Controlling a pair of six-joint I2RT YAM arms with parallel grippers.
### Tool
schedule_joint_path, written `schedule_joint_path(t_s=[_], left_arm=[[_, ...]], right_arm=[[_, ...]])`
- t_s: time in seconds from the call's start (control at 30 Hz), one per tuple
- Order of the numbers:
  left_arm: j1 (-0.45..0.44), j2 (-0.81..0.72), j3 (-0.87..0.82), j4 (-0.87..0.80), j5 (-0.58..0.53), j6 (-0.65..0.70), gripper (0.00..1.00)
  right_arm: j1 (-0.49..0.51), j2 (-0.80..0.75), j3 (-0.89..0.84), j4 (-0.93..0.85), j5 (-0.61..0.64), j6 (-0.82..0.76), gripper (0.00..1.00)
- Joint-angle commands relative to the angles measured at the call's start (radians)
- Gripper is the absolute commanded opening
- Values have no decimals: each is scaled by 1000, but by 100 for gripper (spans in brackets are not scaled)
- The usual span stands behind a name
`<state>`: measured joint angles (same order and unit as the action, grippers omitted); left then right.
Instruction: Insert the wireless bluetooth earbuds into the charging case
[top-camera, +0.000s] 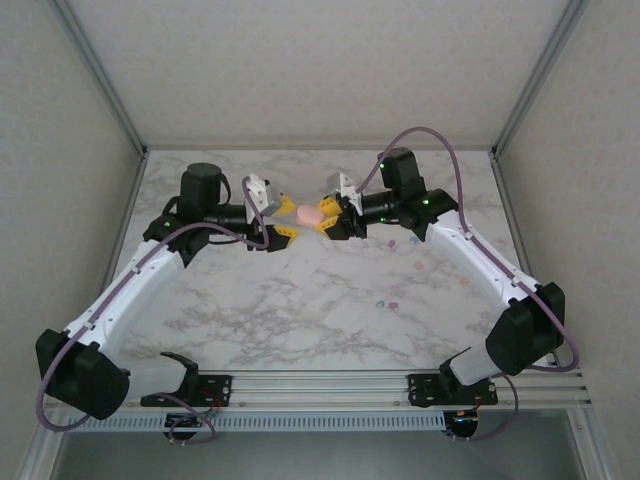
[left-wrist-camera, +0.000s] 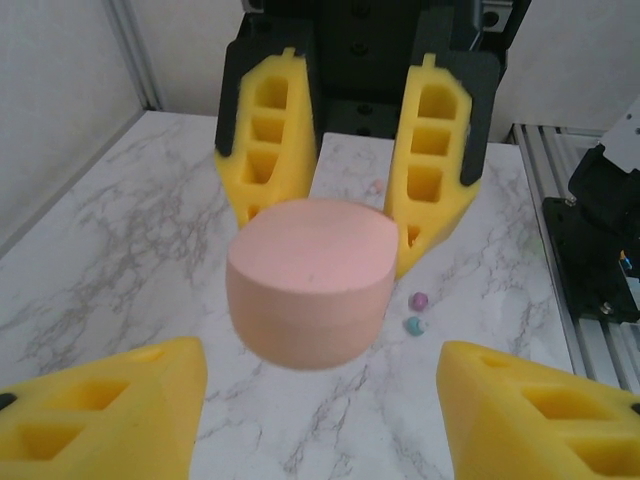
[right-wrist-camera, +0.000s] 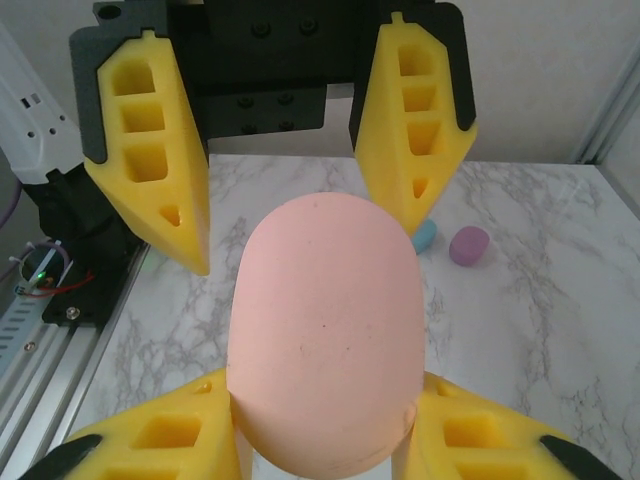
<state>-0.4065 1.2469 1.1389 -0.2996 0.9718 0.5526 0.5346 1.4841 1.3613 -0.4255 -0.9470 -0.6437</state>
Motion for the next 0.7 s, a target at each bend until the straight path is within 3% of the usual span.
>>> schedule_joint_path(t_s=[0.0,0.67], left_arm=[[-21,13,32,40,41,-33,64],[-70,57,75,34,29,-57,49]], right_arm=[[2,-25,11,36,-40,-3,33],[10,-41,-31,132,-25,48,34]])
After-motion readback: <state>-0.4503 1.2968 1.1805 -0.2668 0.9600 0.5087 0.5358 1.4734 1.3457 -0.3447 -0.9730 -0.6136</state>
